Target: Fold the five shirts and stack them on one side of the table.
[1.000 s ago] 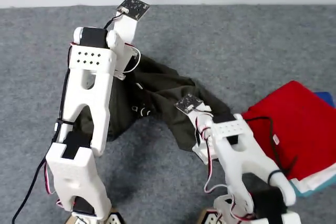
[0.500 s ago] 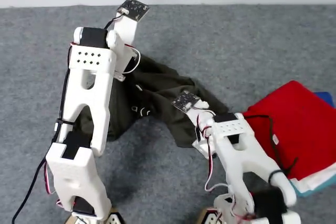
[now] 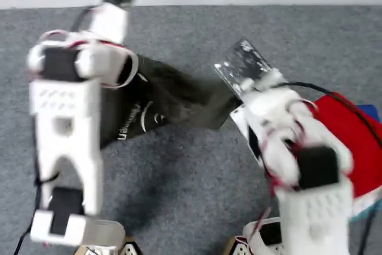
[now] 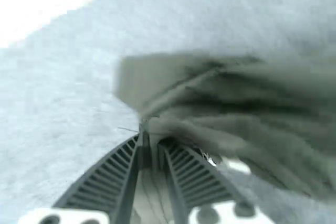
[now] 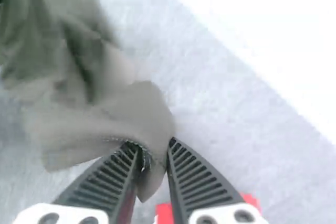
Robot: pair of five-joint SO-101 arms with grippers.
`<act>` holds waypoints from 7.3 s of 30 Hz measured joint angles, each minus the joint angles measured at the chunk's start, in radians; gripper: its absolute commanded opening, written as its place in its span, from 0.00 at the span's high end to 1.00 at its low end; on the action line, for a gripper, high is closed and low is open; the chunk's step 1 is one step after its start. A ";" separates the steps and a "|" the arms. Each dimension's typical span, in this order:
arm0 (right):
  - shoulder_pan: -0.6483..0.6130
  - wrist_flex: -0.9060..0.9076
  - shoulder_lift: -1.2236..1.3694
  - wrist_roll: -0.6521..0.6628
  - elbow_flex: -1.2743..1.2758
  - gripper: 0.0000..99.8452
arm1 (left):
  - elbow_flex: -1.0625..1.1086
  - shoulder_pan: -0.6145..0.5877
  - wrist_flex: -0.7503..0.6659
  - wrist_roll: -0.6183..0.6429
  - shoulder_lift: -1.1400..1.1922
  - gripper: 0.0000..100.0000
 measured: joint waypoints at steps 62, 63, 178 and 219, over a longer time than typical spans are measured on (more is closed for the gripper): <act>0.161 -0.480 0.663 -0.215 -0.319 0.99 | 1.016 -0.143 -1.117 0.000 -0.514 0.99; 0.153 -0.506 0.715 -0.215 -0.351 0.99 | 0.993 -0.152 -1.148 0.000 -0.457 0.99; 0.216 0.035 0.582 -0.061 0.044 0.81 | 0.649 -0.334 -0.325 -0.295 -0.009 0.89; 0.195 -0.012 1.791 -0.209 -1.085 0.81 | -0.585 -0.267 -0.342 0.133 1.266 0.89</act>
